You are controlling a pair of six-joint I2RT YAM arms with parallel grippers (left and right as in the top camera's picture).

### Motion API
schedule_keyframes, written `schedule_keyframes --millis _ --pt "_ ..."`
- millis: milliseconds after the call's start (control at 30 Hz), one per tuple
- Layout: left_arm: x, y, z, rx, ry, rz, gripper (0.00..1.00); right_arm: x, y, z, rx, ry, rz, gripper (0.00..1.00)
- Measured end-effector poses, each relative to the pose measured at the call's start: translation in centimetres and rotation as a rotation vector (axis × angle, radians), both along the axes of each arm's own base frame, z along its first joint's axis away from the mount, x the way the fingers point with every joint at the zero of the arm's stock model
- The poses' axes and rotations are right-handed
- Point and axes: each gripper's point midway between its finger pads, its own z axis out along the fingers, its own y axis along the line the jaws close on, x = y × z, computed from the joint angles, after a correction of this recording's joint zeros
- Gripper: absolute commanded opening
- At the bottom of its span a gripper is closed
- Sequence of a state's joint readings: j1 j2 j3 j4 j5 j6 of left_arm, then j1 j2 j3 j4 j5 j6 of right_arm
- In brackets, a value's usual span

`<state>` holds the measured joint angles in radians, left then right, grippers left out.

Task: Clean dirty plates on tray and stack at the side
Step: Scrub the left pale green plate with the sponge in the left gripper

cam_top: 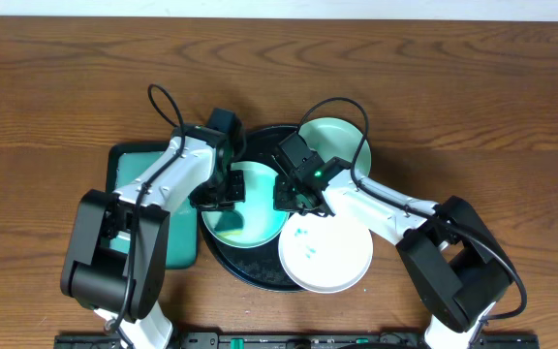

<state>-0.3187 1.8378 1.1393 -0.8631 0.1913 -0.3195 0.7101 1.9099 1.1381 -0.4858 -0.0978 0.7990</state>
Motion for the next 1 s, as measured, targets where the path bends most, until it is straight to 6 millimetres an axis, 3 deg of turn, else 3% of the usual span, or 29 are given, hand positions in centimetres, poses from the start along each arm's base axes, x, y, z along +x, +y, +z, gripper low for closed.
schedule_keyframes --millis 300,600,1000 --pt "0.1 -3.2 0.0 -0.200 -0.001 -0.045 0.07 0.0 0.0 0.0 -0.001 0.000 0.000 0.01" --pt "3.2 -6.7 0.4 -0.359 -0.136 -0.076 0.07 -0.2 -0.1 0.0 -0.006 0.008 -0.001 0.01" --pt "5.4 -6.1 -0.1 -0.242 -0.237 -0.006 0.07 -0.3 -0.2 0.0 -0.005 0.015 -0.008 0.01"
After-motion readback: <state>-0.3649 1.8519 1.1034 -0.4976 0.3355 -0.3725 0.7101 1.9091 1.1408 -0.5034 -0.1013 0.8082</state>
